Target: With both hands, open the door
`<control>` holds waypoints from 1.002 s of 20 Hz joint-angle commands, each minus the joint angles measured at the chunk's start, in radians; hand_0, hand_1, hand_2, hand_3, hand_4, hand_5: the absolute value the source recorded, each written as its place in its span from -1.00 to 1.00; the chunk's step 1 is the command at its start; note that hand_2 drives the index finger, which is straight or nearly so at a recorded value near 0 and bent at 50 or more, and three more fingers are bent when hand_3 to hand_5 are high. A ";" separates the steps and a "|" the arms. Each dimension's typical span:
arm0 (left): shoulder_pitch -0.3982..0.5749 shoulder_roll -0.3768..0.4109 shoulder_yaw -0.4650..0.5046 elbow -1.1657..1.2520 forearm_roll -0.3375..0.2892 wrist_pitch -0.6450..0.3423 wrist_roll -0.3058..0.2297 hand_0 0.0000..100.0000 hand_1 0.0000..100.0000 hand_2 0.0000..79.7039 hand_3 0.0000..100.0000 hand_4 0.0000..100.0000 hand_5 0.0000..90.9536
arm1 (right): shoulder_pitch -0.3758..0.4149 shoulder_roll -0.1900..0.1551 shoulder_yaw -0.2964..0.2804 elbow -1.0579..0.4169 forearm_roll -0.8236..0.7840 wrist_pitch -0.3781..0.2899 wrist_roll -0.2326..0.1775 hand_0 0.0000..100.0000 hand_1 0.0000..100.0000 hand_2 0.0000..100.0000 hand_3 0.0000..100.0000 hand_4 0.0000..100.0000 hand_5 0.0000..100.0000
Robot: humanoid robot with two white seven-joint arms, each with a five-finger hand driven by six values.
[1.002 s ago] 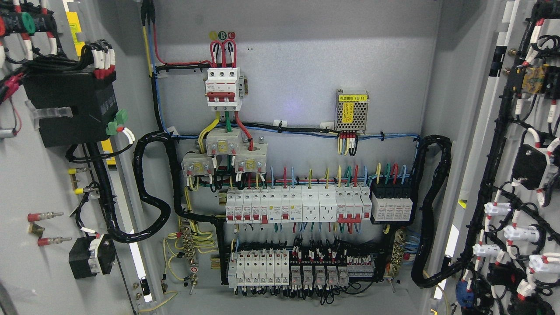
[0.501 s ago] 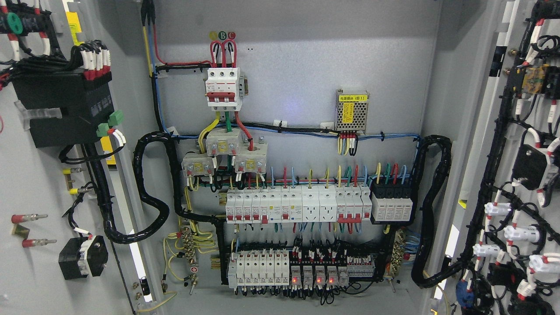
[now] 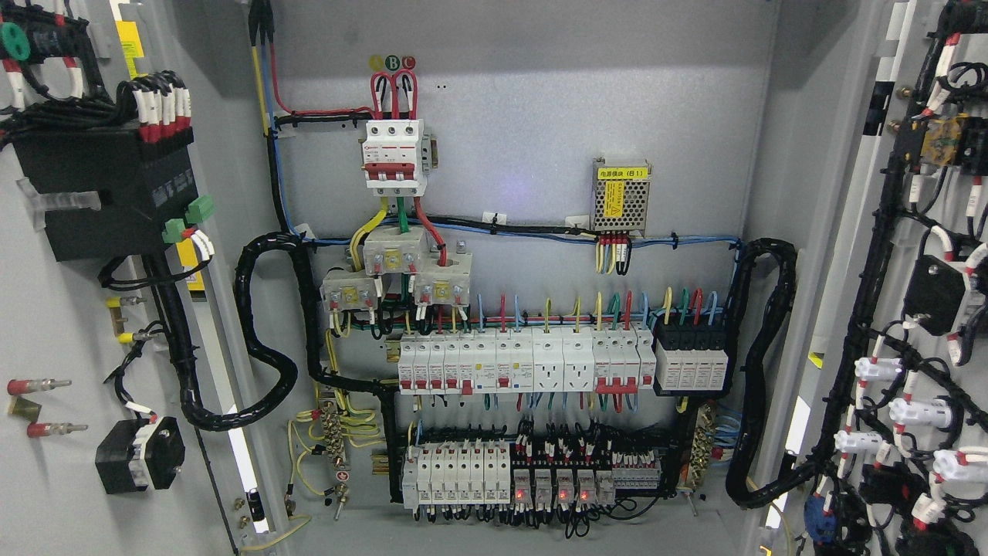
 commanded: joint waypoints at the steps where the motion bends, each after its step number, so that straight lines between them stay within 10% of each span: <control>1: -0.006 0.023 0.000 -0.002 0.000 0.000 -0.004 -0.35 -0.61 -1.00 -1.00 -1.00 -1.00 | 0.031 -0.014 -0.021 -0.005 0.006 0.001 0.000 -0.57 -0.79 -1.00 -1.00 -1.00 -1.00; 5: -0.006 0.020 -0.002 -0.001 0.000 0.000 -0.004 -0.35 -0.61 -1.00 -1.00 -1.00 -1.00 | 0.091 -0.113 -0.065 -0.012 0.006 -0.010 -0.002 -0.57 -0.79 -1.00 -1.00 -1.00 -1.00; 13: -0.001 0.032 -0.008 -0.074 -0.003 -0.013 0.000 -0.35 -0.61 -1.00 -1.00 -1.00 -1.00 | 0.263 -0.270 -0.369 -0.084 0.011 -0.021 -0.014 -0.57 -0.79 -1.00 -1.00 -1.00 -1.00; 20: 0.186 0.041 -0.003 -0.718 -0.005 -0.027 0.005 -0.32 -0.61 -1.00 -0.79 -1.00 -1.00 | 0.517 -0.405 -0.478 -0.184 0.014 -0.235 -0.121 -0.57 -0.78 -1.00 -1.00 -1.00 -1.00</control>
